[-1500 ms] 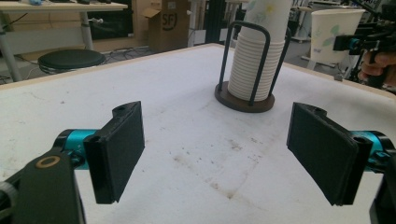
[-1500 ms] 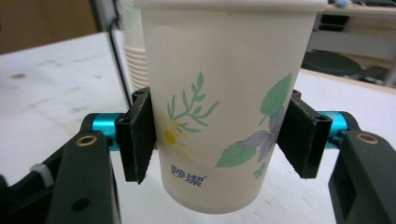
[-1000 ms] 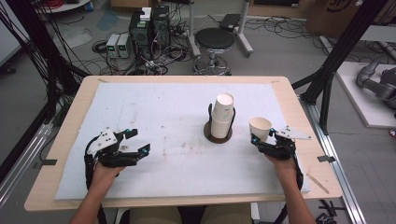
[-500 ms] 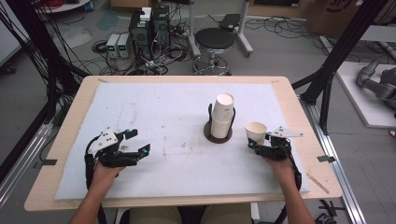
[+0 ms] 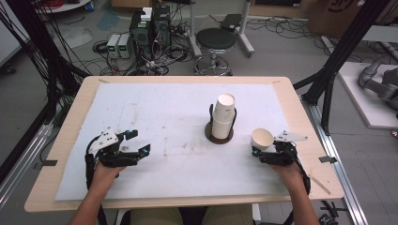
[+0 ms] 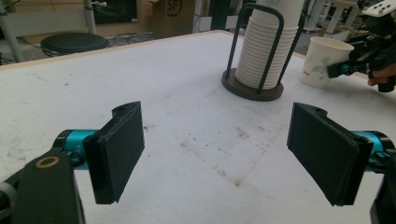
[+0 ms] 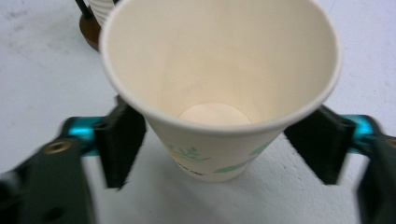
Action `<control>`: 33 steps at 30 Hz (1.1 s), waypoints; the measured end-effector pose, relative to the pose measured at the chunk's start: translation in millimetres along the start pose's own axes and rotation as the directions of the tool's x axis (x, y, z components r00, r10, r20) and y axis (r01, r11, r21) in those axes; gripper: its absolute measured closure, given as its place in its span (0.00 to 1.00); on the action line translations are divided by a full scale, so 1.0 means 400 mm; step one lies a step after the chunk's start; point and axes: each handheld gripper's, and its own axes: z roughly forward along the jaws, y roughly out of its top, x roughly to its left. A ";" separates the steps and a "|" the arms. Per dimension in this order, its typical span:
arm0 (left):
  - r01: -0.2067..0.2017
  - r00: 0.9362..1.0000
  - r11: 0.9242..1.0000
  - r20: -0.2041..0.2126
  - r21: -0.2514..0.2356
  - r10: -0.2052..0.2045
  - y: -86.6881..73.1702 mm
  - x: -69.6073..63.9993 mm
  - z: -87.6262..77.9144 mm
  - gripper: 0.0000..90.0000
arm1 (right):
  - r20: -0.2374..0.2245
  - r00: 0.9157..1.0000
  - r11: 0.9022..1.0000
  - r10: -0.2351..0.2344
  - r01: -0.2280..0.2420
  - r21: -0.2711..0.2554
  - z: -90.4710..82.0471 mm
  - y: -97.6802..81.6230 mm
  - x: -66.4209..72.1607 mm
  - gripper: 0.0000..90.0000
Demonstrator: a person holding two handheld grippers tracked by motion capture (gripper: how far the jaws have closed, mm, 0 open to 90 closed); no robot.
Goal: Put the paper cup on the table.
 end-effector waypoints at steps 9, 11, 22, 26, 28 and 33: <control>0.007 1.000 1.000 0.000 -0.006 -0.007 0.001 0.002 -0.005 0.21 | 0.001 0.999 0.995 -0.044 0.044 -0.087 -0.074 0.020 0.020 0.22; 0.012 1.000 1.000 -0.003 -0.013 -0.012 0.002 0.003 -0.006 0.21 | -0.005 0.999 0.993 -0.042 0.041 -0.107 -0.090 0.027 0.022 0.22; 0.023 1.000 0.998 0.016 -0.050 -0.022 0.011 0.001 -0.016 0.20 | -0.071 0.995 0.963 -0.074 0.053 -0.264 -0.162 0.055 0.071 0.22; 0.023 0.999 0.997 0.030 -0.080 -0.021 0.013 0.002 -0.015 0.20 | -0.102 0.990 0.960 -0.102 0.071 -0.272 -0.151 0.068 0.095 0.21; 0.019 0.999 0.996 0.034 -0.090 -0.016 0.014 0.002 -0.014 0.19 | -0.120 0.985 0.959 -0.120 0.084 -0.272 -0.147 0.072 0.101 0.21; 0.013 0.999 0.996 0.030 -0.089 -0.010 0.015 0.000 -0.014 0.18 | -0.151 0.979 0.954 -0.141 0.093 -0.284 -0.144 0.081 0.106 0.21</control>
